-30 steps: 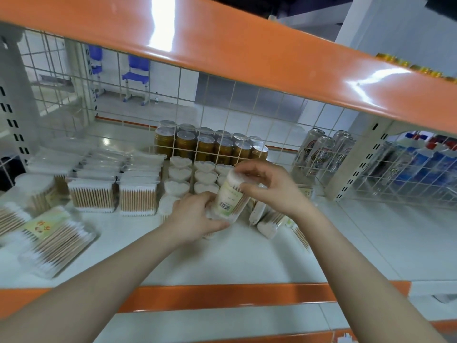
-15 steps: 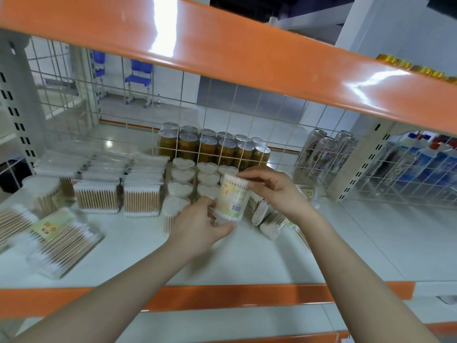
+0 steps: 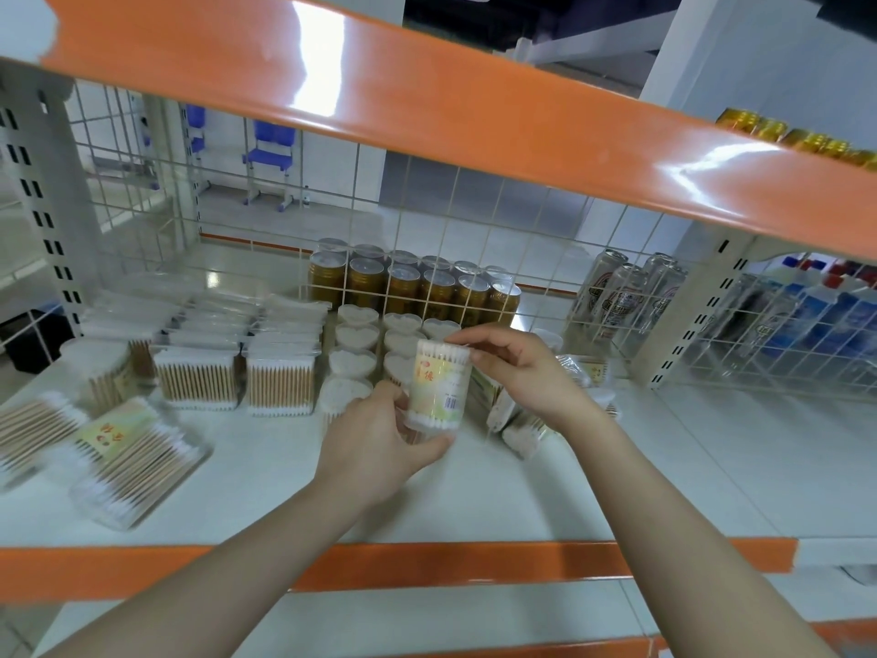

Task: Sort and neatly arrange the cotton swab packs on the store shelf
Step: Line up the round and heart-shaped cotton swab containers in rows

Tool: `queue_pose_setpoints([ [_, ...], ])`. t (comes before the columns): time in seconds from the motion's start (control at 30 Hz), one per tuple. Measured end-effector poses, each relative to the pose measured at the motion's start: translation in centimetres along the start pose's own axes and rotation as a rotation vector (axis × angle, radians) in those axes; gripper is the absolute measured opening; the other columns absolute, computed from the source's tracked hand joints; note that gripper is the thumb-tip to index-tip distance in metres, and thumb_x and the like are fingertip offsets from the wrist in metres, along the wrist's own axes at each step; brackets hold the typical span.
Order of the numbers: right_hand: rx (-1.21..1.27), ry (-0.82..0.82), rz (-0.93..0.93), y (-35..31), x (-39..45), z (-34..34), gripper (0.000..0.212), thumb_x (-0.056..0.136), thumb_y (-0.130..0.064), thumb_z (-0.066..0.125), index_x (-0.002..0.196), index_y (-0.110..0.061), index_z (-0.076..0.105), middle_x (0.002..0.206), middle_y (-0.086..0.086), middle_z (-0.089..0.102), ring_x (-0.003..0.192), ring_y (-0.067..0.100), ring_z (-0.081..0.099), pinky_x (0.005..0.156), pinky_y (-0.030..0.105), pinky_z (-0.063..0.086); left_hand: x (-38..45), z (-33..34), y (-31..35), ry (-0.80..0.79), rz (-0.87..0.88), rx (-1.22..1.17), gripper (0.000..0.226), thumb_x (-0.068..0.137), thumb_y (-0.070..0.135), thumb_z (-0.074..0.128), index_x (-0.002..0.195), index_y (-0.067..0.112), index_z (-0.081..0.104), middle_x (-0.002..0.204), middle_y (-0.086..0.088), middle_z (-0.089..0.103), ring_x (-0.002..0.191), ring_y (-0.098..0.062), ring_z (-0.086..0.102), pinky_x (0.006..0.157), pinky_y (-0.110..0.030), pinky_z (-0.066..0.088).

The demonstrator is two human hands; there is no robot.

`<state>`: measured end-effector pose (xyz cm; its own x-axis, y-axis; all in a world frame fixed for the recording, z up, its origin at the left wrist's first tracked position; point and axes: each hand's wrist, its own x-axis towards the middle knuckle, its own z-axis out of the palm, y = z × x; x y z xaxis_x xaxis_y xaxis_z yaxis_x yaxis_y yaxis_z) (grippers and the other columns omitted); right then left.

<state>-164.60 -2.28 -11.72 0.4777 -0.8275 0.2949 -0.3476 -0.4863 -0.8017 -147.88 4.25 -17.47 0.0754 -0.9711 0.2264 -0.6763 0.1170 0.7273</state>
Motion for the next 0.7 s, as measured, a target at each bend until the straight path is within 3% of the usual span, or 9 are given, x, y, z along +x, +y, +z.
queue_pose_setpoints([
  [0.13,0.002,-0.001,0.008,0.0,-0.1,0.0,0.037,0.092,0.002,0.048,0.101,-0.032,0.06,0.109,-0.009,0.062,0.109,0.009,0.056,0.098,0.025,0.045,-0.2,-0.1,0.0,0.025,0.006,0.0,0.049,0.068,0.057,0.069,0.092,0.022,0.044,0.076,0.014,0.051,0.07,-0.007,0.051,0.054,-0.024,0.038],
  [0.3,0.022,0.0,-0.004,-0.4,-0.3,0.2,0.039,0.091,0.004,0.048,0.098,-0.032,0.061,0.105,-0.014,0.062,0.101,-0.006,0.057,0.092,0.016,0.045,-0.4,-0.2,-0.1,0.035,0.025,0.067,0.05,0.068,0.059,0.068,0.093,0.025,0.04,0.078,0.013,0.05,0.075,-0.01,0.053,0.056,-0.025,0.038],
  [0.6,0.048,-0.013,-0.036,-1.1,-1.1,0.0,0.04,0.085,0.011,0.052,0.1,-0.025,0.061,0.104,-0.008,0.062,0.097,-0.007,0.058,0.087,0.013,0.045,0.2,0.0,-0.9,0.061,0.067,0.236,0.061,0.07,0.063,0.065,0.11,0.021,0.047,0.103,0.006,0.055,0.095,-0.014,0.05,0.071,-0.026,0.041],
  [0.7,0.035,-0.018,-0.004,-1.1,-1.3,-0.2,0.033,0.085,0.006,0.058,0.094,-0.025,0.062,0.105,-0.01,0.061,0.098,-0.002,0.058,0.089,0.019,0.048,0.5,0.0,-0.8,0.064,0.096,0.264,0.061,0.07,0.062,0.065,0.113,0.022,0.048,0.11,0.007,0.054,0.1,-0.014,0.048,0.077,-0.027,0.042],
])
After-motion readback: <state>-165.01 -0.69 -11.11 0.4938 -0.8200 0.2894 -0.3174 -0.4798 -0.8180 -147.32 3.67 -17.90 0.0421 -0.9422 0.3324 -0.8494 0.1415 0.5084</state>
